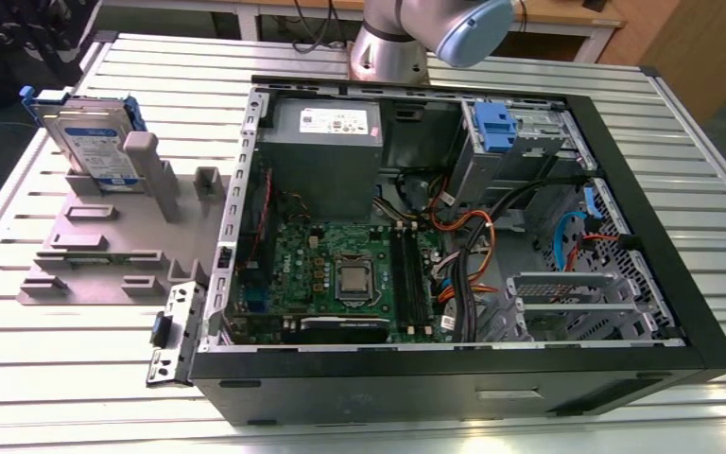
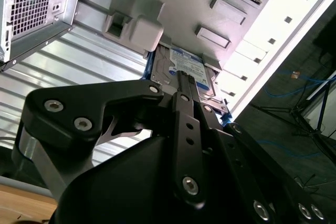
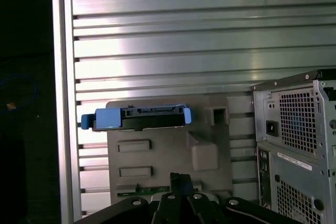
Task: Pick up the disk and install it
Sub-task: 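Reach for the disk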
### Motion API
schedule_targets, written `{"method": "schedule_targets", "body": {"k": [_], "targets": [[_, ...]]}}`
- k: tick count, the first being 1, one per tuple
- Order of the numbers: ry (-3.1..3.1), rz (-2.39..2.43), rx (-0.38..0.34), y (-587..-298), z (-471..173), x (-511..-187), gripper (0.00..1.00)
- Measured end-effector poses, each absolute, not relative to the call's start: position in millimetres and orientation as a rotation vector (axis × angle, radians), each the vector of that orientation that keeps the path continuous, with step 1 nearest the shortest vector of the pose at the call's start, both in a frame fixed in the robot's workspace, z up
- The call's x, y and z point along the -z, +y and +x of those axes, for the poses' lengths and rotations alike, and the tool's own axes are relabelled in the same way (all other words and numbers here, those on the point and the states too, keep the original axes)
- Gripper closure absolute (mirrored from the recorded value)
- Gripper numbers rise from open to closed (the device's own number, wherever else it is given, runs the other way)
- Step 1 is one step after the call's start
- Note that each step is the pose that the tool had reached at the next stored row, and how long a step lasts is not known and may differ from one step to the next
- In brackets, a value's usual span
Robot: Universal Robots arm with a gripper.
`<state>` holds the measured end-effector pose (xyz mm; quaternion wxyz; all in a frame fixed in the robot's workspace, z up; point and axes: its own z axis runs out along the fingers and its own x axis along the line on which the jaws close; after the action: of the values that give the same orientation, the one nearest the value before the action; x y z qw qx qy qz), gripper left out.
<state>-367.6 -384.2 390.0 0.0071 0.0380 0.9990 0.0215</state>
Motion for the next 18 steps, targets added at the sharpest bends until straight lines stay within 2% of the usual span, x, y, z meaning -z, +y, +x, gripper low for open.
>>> {"method": "schedule_targets", "body": {"k": [18], "targets": [[3.124,0.119,-0.067,-383.2,-376.1,-389.8,0.89]]}}
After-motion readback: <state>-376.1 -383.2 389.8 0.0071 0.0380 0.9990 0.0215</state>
